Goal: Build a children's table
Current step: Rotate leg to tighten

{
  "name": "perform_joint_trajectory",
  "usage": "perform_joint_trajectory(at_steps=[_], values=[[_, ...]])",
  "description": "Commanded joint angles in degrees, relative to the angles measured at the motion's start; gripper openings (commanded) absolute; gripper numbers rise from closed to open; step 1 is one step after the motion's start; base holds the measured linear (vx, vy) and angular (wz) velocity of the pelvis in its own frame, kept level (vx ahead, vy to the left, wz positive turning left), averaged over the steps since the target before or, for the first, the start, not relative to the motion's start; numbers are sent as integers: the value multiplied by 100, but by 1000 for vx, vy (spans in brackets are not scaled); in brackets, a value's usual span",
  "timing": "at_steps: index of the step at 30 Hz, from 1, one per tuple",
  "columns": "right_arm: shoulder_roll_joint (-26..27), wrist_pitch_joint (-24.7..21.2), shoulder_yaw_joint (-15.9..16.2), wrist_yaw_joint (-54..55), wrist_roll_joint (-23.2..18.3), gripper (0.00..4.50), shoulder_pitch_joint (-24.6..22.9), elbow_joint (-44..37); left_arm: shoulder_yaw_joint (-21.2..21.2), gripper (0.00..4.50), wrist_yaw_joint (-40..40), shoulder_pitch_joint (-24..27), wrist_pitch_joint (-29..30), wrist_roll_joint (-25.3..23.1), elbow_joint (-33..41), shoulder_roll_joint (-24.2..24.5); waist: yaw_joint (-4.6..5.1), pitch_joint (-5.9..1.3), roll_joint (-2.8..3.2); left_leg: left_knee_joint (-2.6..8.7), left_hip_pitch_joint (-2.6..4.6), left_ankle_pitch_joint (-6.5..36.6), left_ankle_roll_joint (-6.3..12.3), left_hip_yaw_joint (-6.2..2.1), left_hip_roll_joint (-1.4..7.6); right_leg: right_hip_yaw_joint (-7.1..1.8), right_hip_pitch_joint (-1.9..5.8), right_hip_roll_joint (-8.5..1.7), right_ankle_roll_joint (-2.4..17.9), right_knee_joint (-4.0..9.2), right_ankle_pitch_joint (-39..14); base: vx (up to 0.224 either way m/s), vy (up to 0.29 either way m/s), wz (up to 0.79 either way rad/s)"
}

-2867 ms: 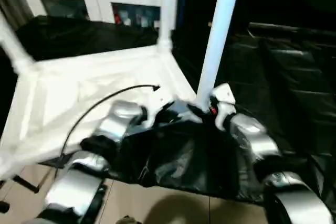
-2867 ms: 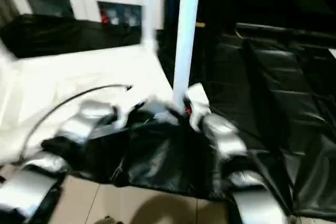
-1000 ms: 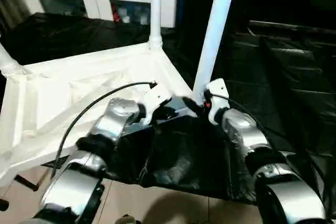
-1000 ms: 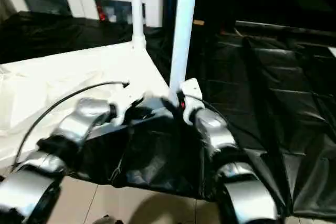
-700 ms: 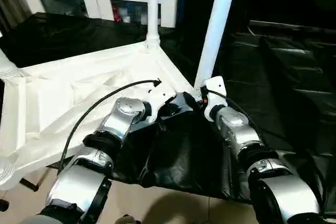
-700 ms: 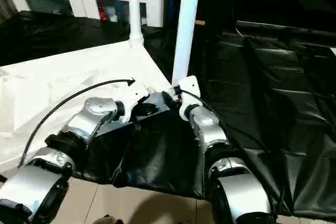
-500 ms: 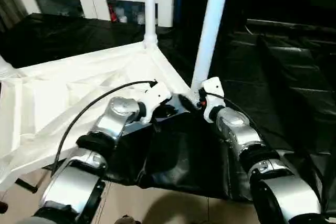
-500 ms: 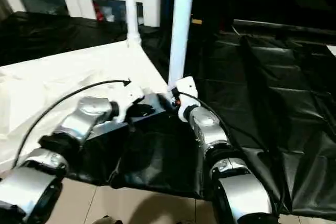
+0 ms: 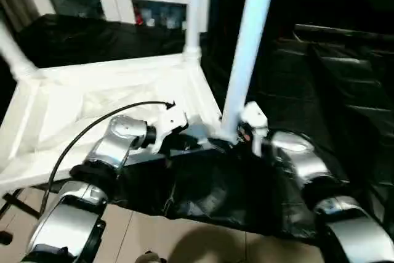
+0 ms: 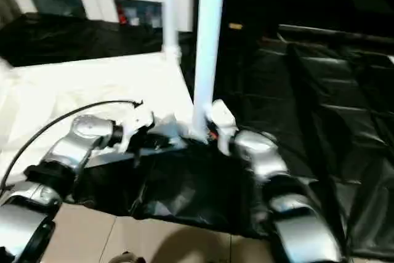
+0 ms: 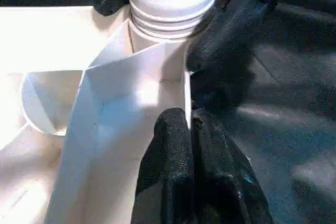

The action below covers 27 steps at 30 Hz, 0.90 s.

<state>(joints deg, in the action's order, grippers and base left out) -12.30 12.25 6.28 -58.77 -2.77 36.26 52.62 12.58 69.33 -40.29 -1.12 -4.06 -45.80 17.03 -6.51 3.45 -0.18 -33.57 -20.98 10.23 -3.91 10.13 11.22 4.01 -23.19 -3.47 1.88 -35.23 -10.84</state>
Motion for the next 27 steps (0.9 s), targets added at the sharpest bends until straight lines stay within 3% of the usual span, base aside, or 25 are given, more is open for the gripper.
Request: perform_joint_trajectory(at_steps=[1,5,7,10,13,17,21,24,27], values=[[-62,-217,349,-924,-111,370,-202,-404,-15,0,144,-25,-125,348,322,-90,-26,-390,-61,359,42,876,501,-39,254,-290,330,-524,1354,385,-814,0,0,0],[-266,-451,497,-1578,-239,351,-372,-762,8,0,296,10,-110,349,372,-38,-92,-401,-51,353,51,848,587,-40,276,-297,323,-521,1331,375,-726,0,0,0],[-353,-579,593,-1769,-250,316,-459,-941,29,0,381,20,-89,330,396,-14,-125,-391,-63,352,53,910,533,-34,257,-294,315,-519,1284,404,-916,0,0,0],[-389,-680,680,-1940,-256,310,-566,-1149,33,0,424,18,-80,313,418,0,-167,-388,-79,365,73,956,455,-40,266,-300,299,-536,1166,430,-1208,0,0,0],[-390,-778,725,-1979,-245,276,-642,-1301,23,0,452,24,-68,314,450,15,-171,-391,-76,369,61,931,431,-45,265,-298,299,-527,1150,419,-1166,0,0,0],[-319,-858,662,-1859,-259,268,-653,-1301,-2,0,268,27,-52,265,451,-5,-178,-398,-77,361,52,893,425,-46,257,-293,303,-538,1147,414,-1126,0,0,0],[-41,-849,429,-1015,-188,267,-560,-1032,-93,0,-415,-13,97,106,380,-156,-160,-387,-63,375,55,937,359,-53,262,-295,285,-543,1125,422,-1228,0,0,0],[207,-854,226,47,0,267,-402,-695,-141,0,-933,-59,282,3,348,-318,-111,-370,-66,407,77,1136,195,-69,250,-294,277,-550,1032,478,-1664,0,0,0],[533,-959,-49,1545,160,266,-111,-160,-171,0,-1642,-211,505,-149,189,-576,-3,-373,-76,425,77,1168,89,-82,236,-302,274,-548,993,478,-1731,0,0,0]])
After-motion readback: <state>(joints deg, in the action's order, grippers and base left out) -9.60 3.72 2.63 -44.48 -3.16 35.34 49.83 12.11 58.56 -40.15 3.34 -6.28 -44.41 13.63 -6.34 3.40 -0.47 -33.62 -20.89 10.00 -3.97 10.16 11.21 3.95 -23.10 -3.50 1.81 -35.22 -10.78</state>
